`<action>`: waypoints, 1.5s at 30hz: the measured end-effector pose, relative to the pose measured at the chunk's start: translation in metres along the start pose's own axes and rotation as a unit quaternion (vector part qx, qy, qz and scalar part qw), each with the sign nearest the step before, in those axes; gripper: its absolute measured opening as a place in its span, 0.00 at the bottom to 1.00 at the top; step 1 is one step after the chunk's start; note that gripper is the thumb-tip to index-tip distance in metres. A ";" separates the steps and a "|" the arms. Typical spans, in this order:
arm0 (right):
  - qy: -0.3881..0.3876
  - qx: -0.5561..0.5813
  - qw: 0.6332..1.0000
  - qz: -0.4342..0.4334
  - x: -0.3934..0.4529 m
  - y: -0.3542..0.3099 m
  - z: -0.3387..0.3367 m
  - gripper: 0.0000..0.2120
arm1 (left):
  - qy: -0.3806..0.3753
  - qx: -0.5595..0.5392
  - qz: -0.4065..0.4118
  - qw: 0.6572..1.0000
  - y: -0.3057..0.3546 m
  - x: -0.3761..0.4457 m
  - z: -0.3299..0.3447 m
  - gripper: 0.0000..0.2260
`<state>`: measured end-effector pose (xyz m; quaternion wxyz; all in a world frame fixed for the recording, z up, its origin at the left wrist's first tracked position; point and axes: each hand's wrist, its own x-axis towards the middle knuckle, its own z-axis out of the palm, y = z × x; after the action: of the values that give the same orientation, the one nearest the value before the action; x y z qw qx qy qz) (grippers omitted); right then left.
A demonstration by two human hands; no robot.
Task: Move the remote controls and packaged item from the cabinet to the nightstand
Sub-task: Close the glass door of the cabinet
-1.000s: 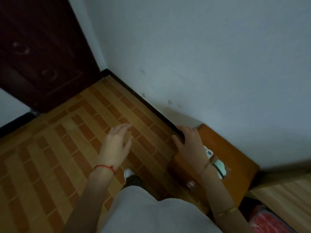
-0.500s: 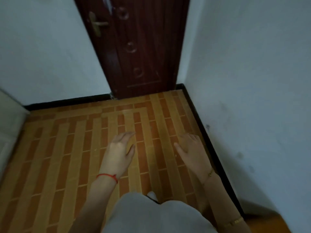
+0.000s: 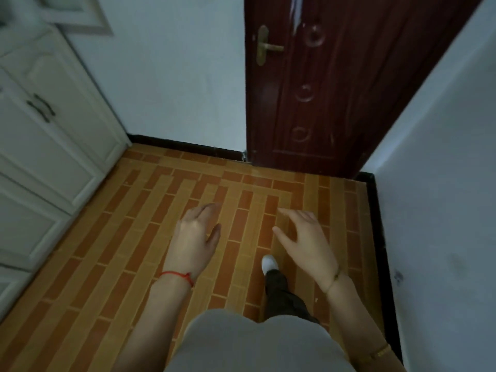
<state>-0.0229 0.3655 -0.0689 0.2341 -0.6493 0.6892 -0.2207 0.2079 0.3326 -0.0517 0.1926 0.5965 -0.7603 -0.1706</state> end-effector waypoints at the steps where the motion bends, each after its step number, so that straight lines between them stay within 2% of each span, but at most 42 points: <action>1: -0.004 0.001 1.000 -0.010 0.016 0.001 0.001 0.23 | 0.007 0.002 -0.008 1.000 -0.003 0.012 0.001 0.18; 10: -0.048 0.006 0.995 -0.089 0.199 0.008 -0.014 0.22 | 0.072 0.014 -0.083 0.994 -0.013 0.144 0.004 0.20; 16: -0.068 -0.004 0.983 -0.171 0.327 -0.010 -0.030 0.22 | 0.138 0.020 -0.145 0.980 -0.020 0.228 -0.014 0.19; 23: -0.125 -0.005 0.962 -0.241 0.434 -0.051 -0.010 0.22 | 0.179 0.029 -0.233 0.955 -0.054 0.284 -0.025 0.19; 33: -0.159 0.015 0.950 -0.270 0.570 -0.109 0.060 0.22 | 0.189 0.022 -0.283 0.940 -0.144 0.388 -0.043 0.20; 45: -0.132 0.052 0.940 -0.311 0.763 -0.271 0.122 0.19 | 0.231 0.054 -0.260 0.936 -0.293 0.559 -0.158 0.19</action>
<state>0.2300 -0.4124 -0.0284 0.2761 -0.8414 0.4032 -0.2307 0.4133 -0.2838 -0.0081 0.2792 0.8060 -0.5211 -0.0304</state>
